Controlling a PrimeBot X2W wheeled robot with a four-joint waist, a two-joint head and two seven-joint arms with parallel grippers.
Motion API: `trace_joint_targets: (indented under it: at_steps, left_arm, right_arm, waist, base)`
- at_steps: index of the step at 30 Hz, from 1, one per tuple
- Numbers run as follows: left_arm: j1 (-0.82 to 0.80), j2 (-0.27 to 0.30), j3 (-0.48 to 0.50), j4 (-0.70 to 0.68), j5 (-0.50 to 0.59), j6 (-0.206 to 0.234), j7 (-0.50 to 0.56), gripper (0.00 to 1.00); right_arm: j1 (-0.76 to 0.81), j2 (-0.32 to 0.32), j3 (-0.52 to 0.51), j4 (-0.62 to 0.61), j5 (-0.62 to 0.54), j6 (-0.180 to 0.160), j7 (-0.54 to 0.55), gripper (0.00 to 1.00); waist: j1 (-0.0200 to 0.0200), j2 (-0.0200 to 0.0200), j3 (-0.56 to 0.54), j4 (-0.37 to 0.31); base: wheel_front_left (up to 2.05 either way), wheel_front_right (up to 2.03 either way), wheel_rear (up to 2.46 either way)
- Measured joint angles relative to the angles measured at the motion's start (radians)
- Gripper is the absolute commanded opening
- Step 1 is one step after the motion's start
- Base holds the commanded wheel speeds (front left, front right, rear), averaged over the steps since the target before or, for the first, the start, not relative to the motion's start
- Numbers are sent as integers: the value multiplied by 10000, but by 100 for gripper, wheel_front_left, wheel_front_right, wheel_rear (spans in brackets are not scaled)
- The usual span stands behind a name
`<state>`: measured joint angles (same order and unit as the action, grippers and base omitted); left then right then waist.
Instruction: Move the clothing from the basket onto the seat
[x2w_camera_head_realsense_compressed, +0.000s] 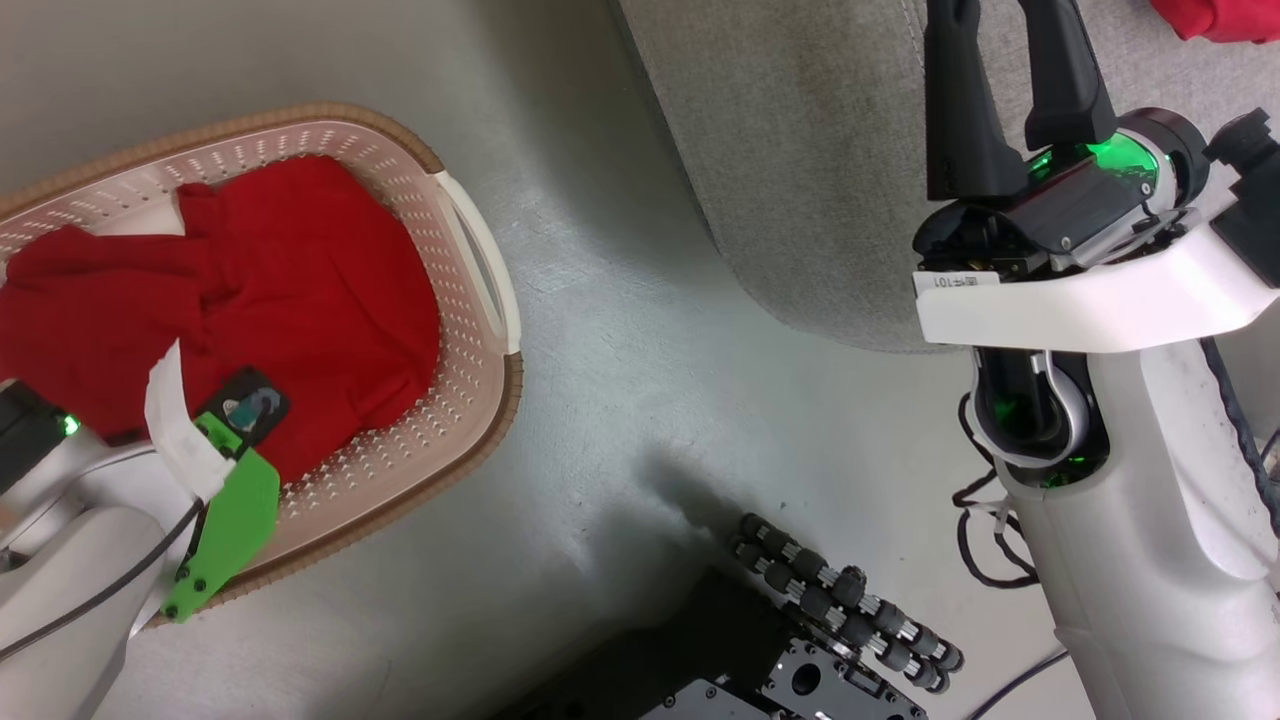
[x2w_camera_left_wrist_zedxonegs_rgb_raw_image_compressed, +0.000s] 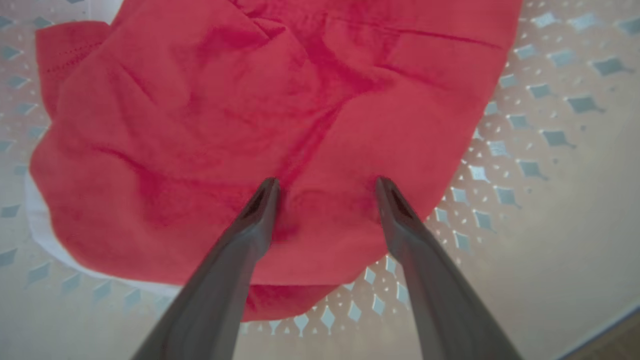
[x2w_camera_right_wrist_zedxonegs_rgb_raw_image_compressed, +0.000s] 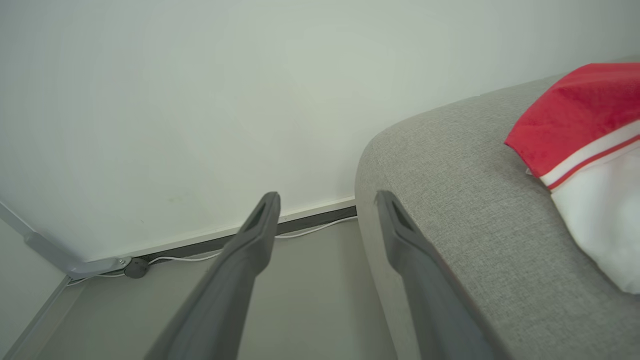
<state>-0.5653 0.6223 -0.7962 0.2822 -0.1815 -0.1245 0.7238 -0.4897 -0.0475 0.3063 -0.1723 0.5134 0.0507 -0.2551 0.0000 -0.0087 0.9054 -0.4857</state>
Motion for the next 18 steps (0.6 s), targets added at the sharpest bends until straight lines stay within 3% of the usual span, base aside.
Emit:
trace_joint_targets:
  at_steps: [18]
  left_arm:
    - [-149,305,-426,-272,-437,0,675,100]
  right_arm:
    - [2,13,240,8,236,2,0,100]
  waist:
    - [0,0,194,-212]
  base:
    - [0,0,0]
